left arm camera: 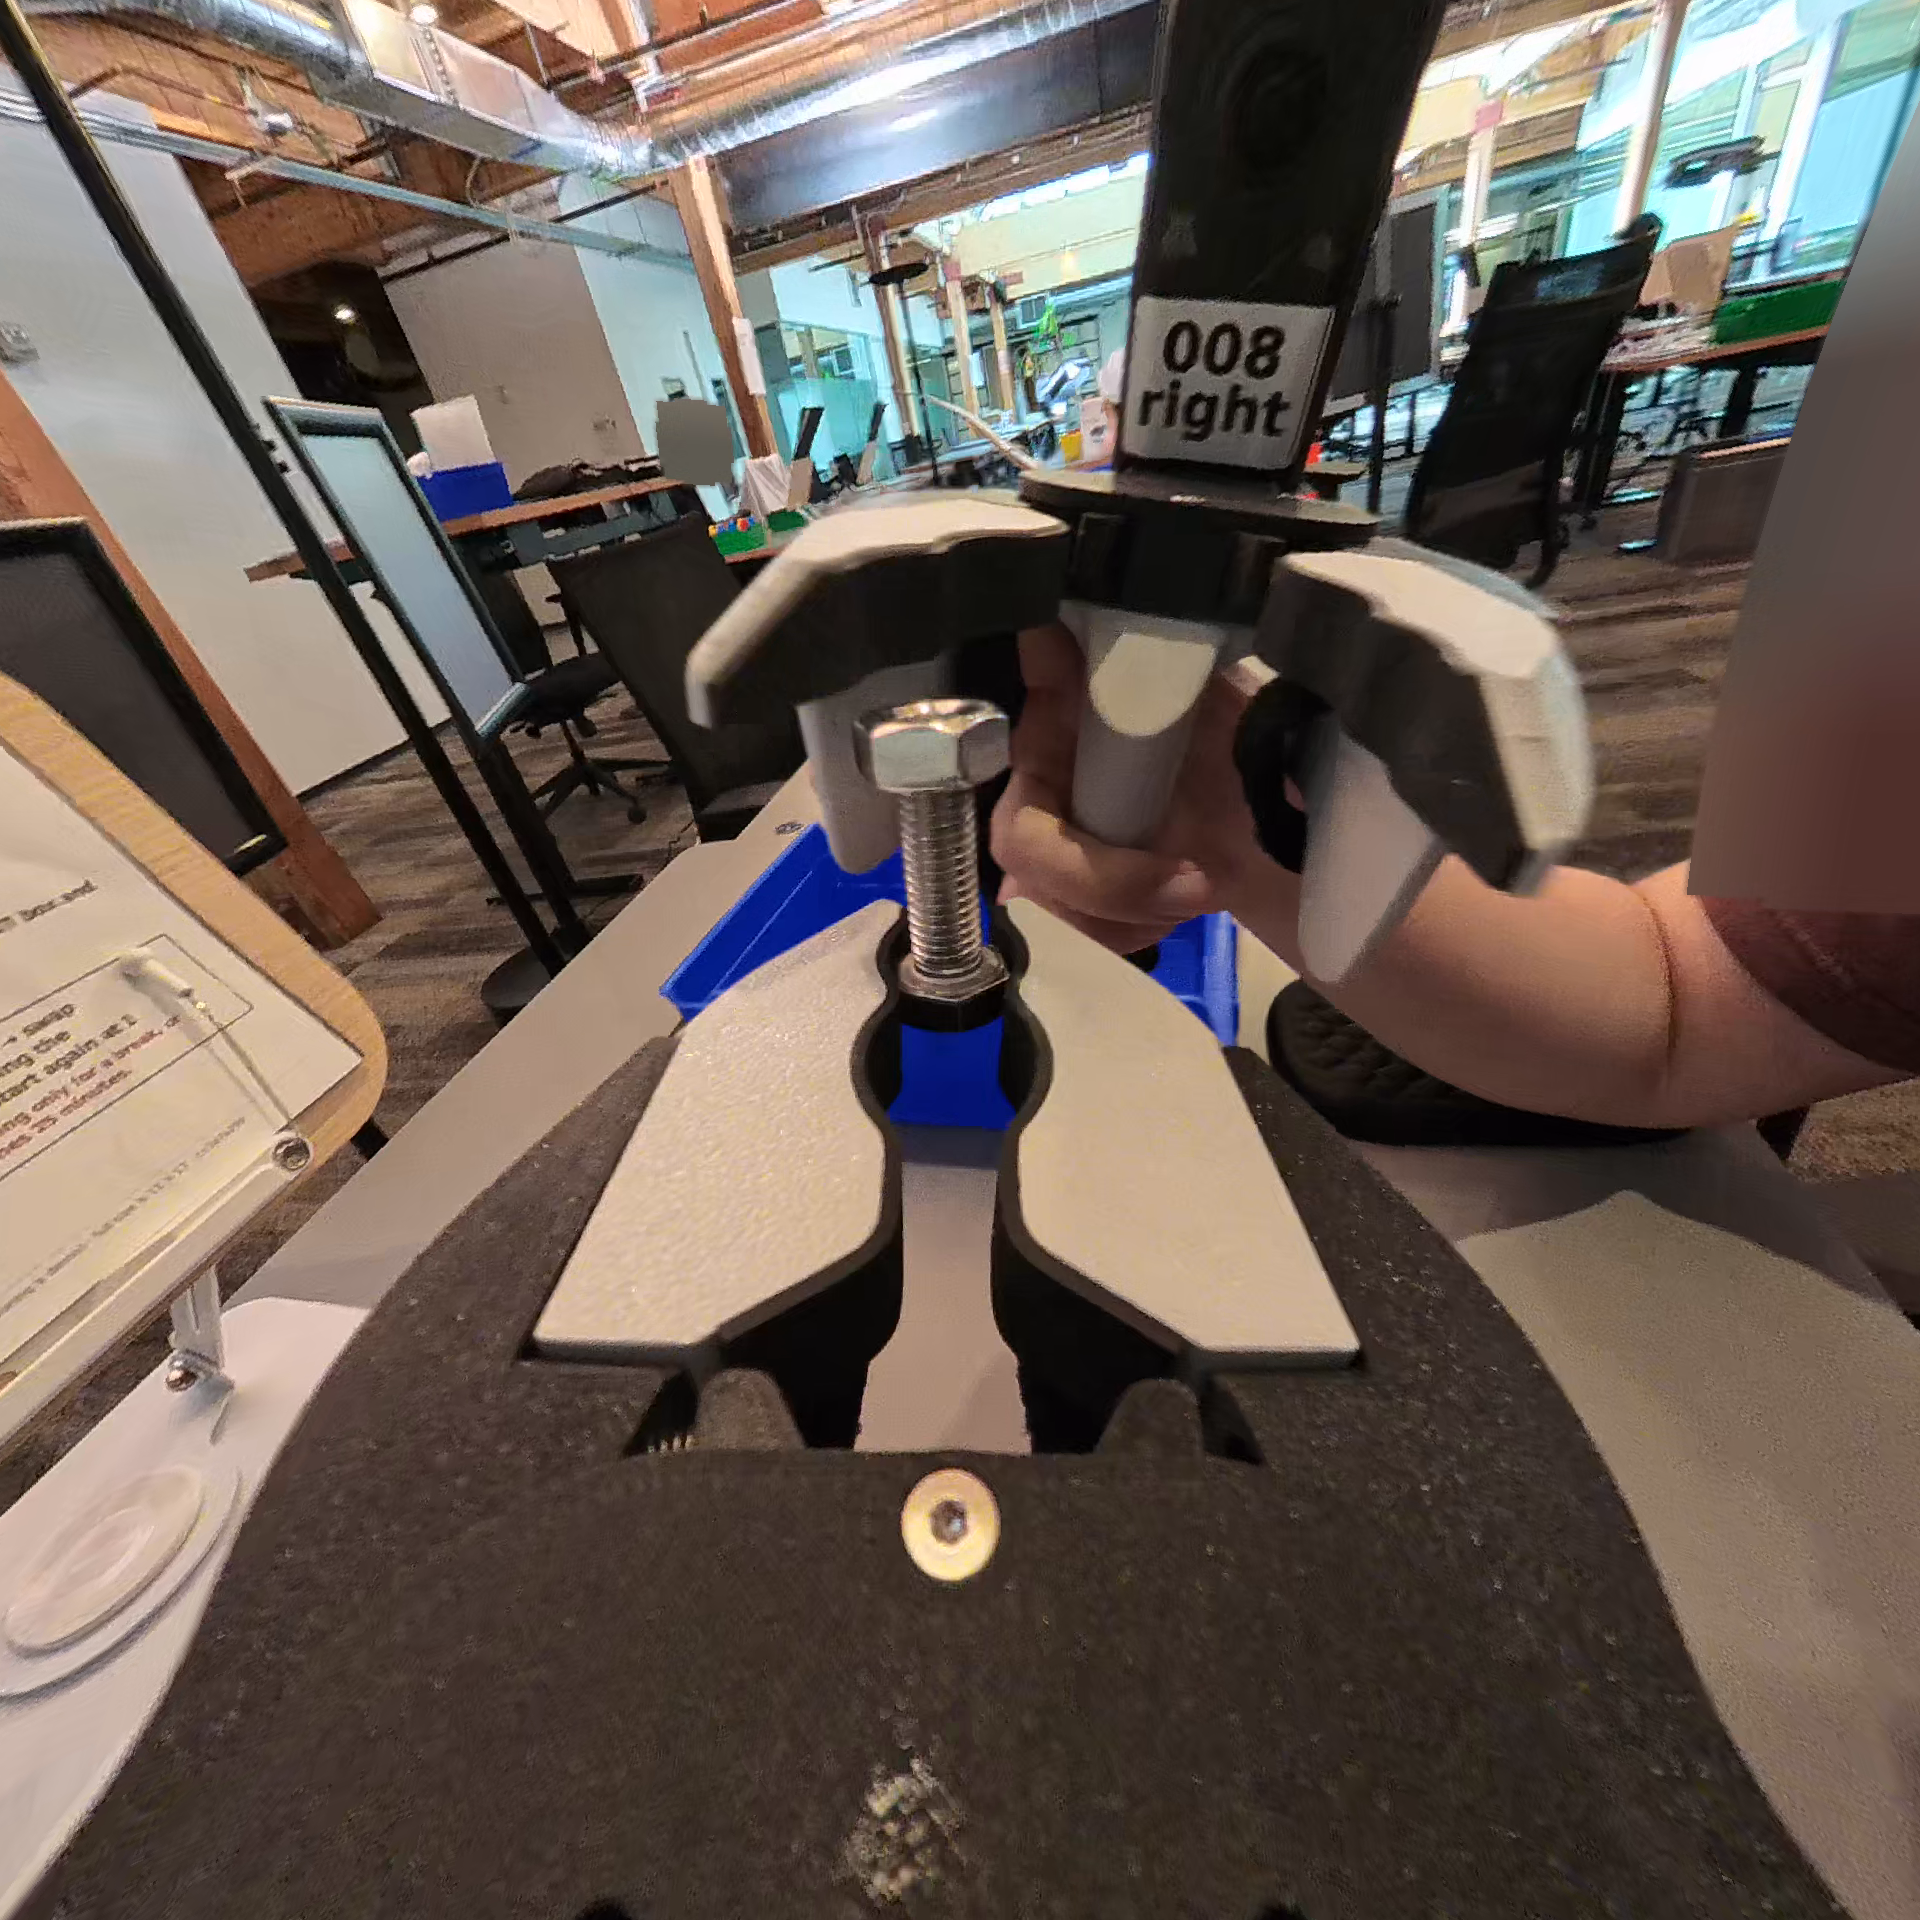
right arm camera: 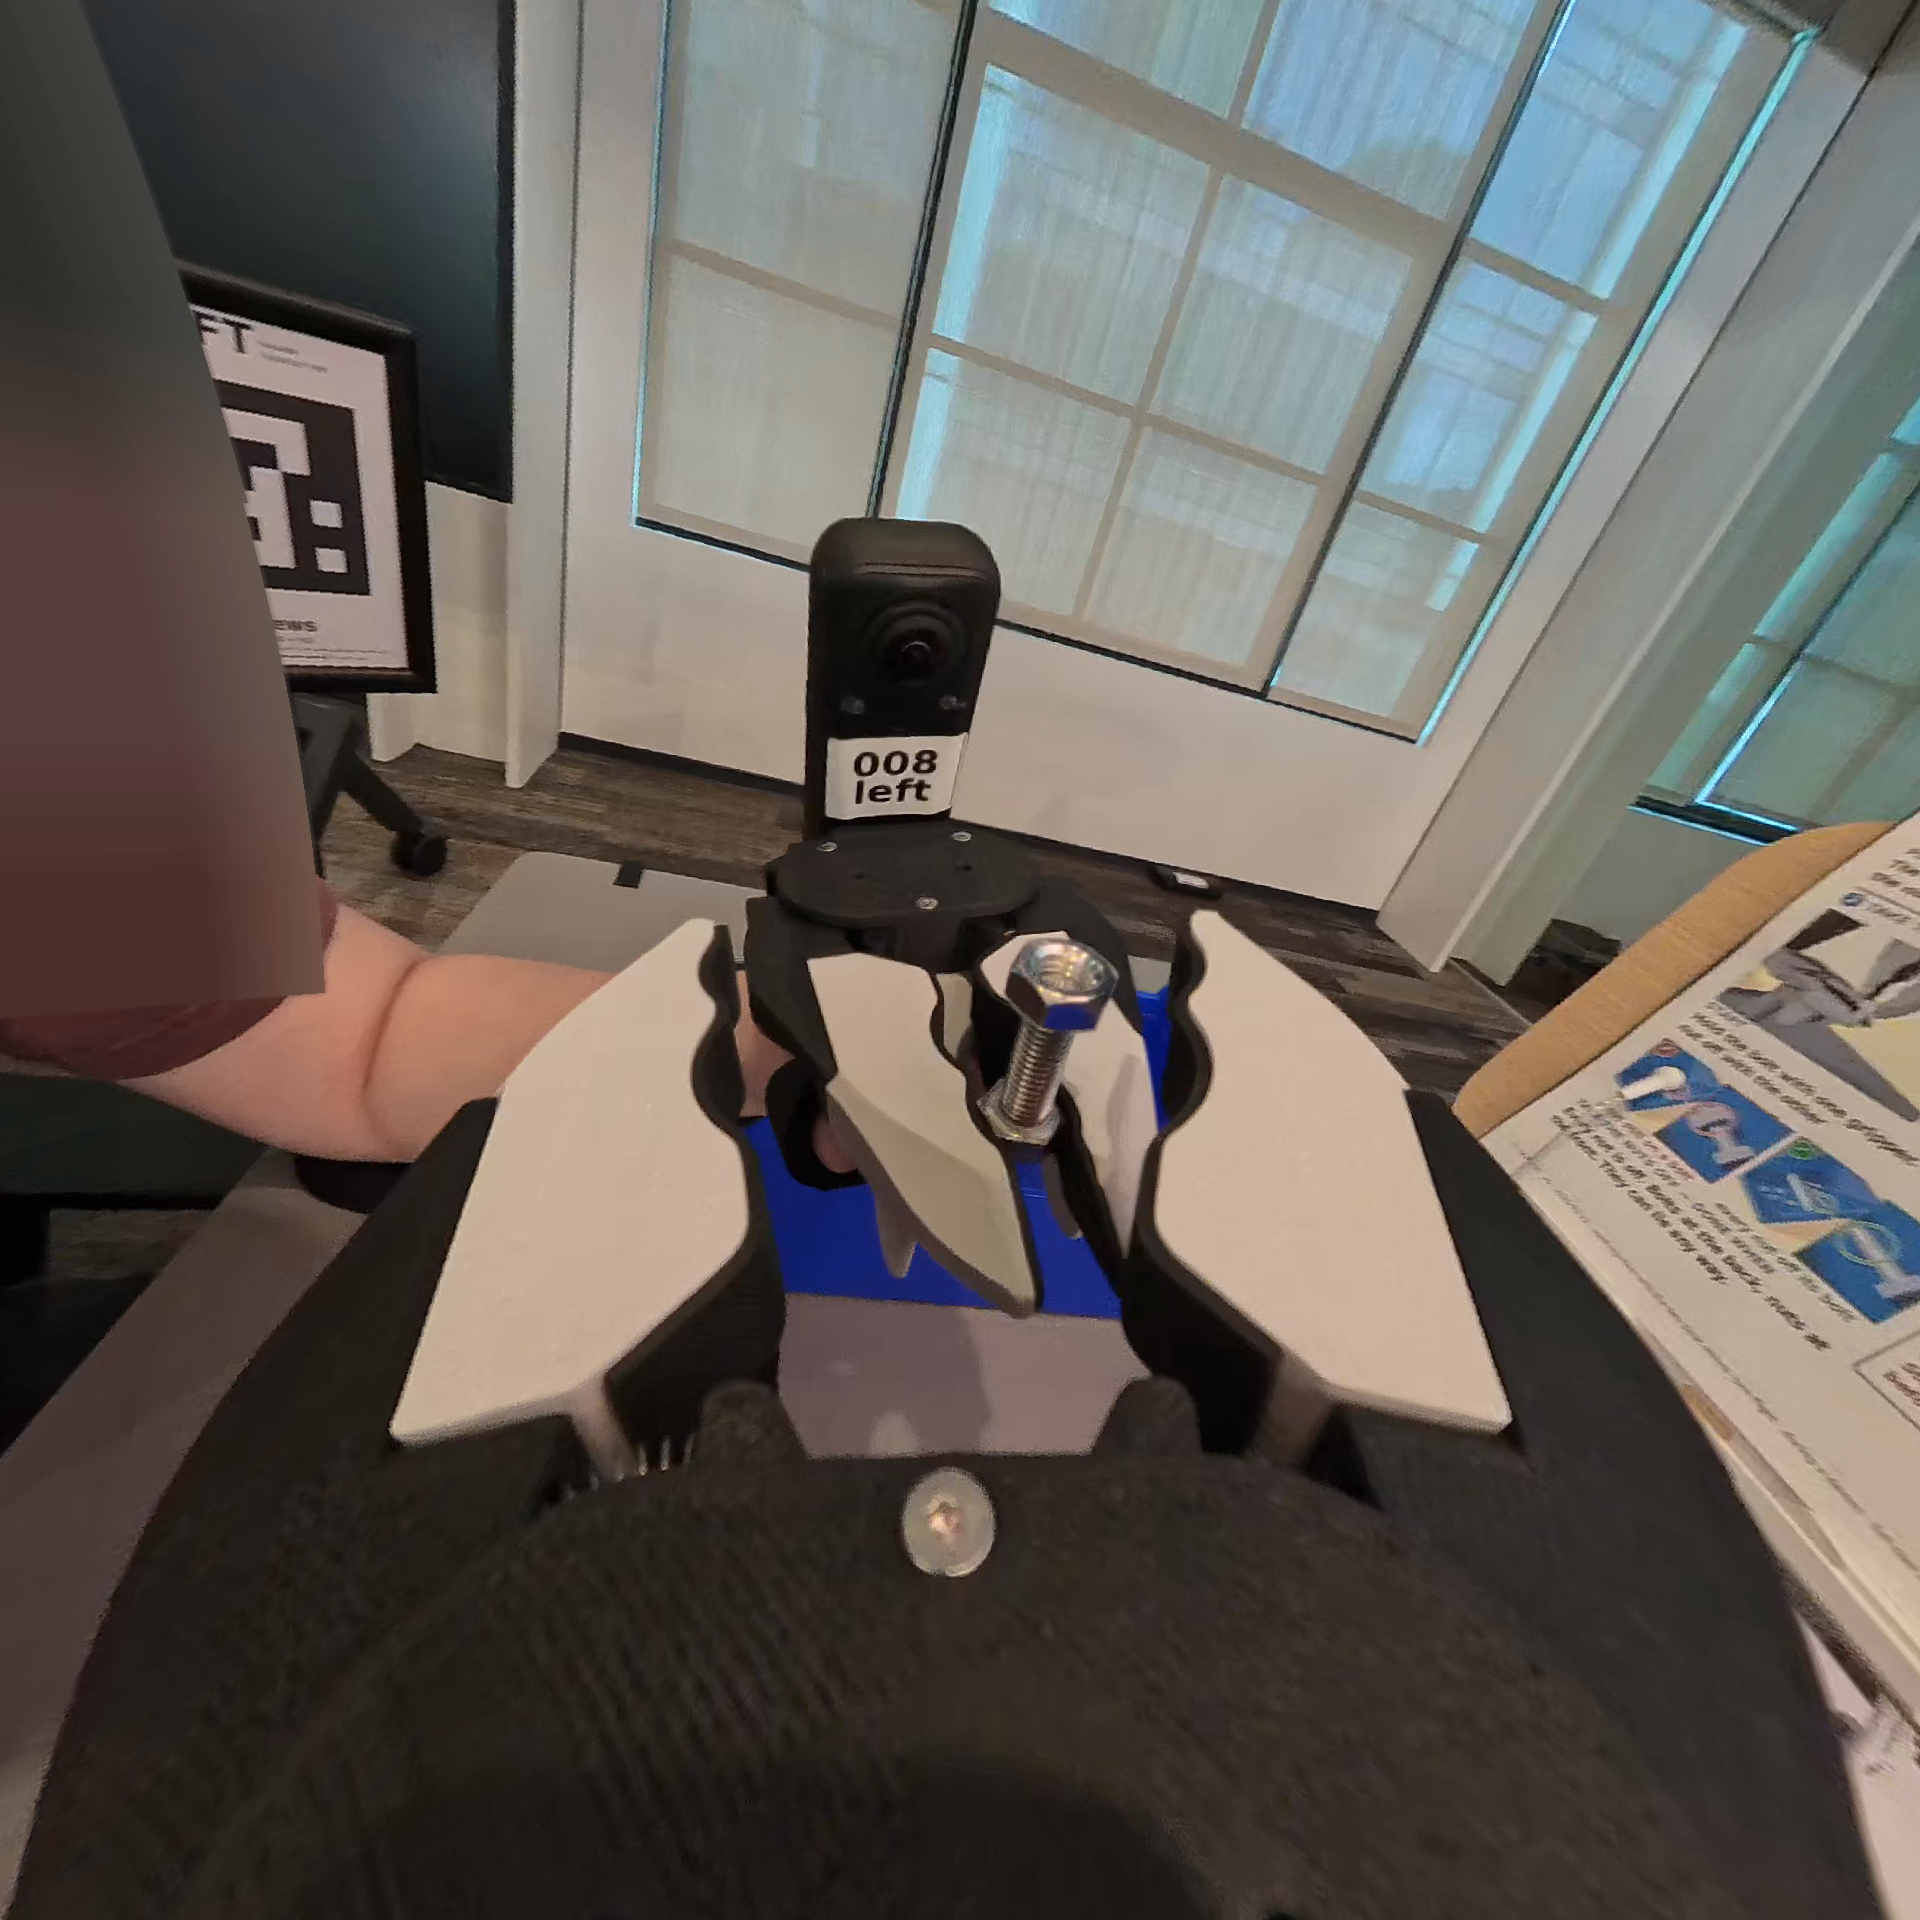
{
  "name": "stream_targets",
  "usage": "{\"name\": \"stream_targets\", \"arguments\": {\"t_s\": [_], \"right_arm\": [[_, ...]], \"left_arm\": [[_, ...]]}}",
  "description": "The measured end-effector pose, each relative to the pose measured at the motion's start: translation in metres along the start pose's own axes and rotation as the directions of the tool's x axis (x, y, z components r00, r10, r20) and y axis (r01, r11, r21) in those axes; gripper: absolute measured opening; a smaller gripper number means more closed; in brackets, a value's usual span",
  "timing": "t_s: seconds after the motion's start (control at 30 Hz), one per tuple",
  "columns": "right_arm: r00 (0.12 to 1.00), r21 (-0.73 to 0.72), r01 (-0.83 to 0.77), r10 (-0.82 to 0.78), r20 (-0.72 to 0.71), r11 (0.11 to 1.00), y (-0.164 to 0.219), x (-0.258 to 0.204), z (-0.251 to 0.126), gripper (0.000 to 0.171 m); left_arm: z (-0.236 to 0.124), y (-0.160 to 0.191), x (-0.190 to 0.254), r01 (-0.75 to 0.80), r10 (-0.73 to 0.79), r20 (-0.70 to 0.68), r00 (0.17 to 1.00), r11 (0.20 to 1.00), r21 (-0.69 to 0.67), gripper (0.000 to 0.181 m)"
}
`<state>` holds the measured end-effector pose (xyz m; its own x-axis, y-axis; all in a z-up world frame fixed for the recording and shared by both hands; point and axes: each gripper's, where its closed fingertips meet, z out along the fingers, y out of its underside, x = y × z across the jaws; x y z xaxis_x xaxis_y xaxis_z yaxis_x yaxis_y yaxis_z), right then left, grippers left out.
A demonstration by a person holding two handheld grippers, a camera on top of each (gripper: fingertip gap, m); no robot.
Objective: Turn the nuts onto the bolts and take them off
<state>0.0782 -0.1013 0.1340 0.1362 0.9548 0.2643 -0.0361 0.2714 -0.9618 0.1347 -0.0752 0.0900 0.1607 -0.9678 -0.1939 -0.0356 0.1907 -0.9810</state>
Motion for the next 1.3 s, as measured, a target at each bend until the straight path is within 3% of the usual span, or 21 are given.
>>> {"name": "stream_targets", "arguments": {"t_s": [0.13, 0.3, 0.4, 0.5, 0.7, 0.83, 1.07, 1.17, 1.3], "right_arm": [[1.000, -0.017, -0.011, 0.012, 0.028, 1.000, 0.003, -0.004, 0.002, 0.080], [0.999, -0.069, 0.035, -0.035, 0.008, 0.997, 0.008, -0.003, 0.000, 0.085], [0.999, -0.096, 0.041, -0.040, 0.014, 0.995, 0.012, -0.002, -0.003, 0.075], [0.998, -0.061, 0.021, -0.024, -0.051, 0.998, 0.009, 0.008, -0.001, 0.080], [1.000, -0.045, -0.009, 0.009, -0.002, 0.999, 0.012, -0.003, 0.012, 0.090], [0.999, -0.107, 0.033, -0.034, -0.010, 0.994, 0.017, 0.000, 0.003, 0.078], [0.998, -0.003, -0.046, 0.045, -0.045, 0.999, 0.007, 0.007, 0.008, 0.087], [0.999, -0.042, -0.044, 0.043, -0.018, 0.998, 0.013, 0.002, 0.012, 0.089], [1.000, -0.081, -0.027, 0.026, -0.012, 0.996, 0.012, 0.002, 0.002, 0.080]], "left_arm": [[-0.002, -0.003, 0.002, -0.011, 0.012, -0.003, 1.000, 1.000, 0.002, 0.013], [-0.009, -0.004, -0.017, 0.005, -0.005, 0.098, 0.995, 1.000, -0.001, 0.013], [-0.017, -0.008, -0.025, 0.043, -0.046, 0.110, 0.993, 0.999, 0.022, 0.013], [-0.016, -0.006, -0.022, 0.041, -0.042, 0.085, 0.996, 0.999, 0.010, 0.013], [-0.003, 0.001, -0.009, -0.001, 0.003, 0.055, 0.998, 0.999, -0.036, 0.013], [-0.012, -0.003, -0.020, 0.059, -0.059, 0.074, 0.996, 0.998, 0.003, 0.013], [-0.004, 0.002, -0.011, 0.058, -0.057, 0.038, 0.998, 0.998, -0.022, 0.013], [-0.002, 0.004, -0.011, 0.050, -0.048, 0.044, 0.998, 0.998, -0.025, 0.013], [-0.013, 0.000, -0.025, 0.078, -0.077, 0.089, 0.993, 0.997, -0.004, 0.013]]}}
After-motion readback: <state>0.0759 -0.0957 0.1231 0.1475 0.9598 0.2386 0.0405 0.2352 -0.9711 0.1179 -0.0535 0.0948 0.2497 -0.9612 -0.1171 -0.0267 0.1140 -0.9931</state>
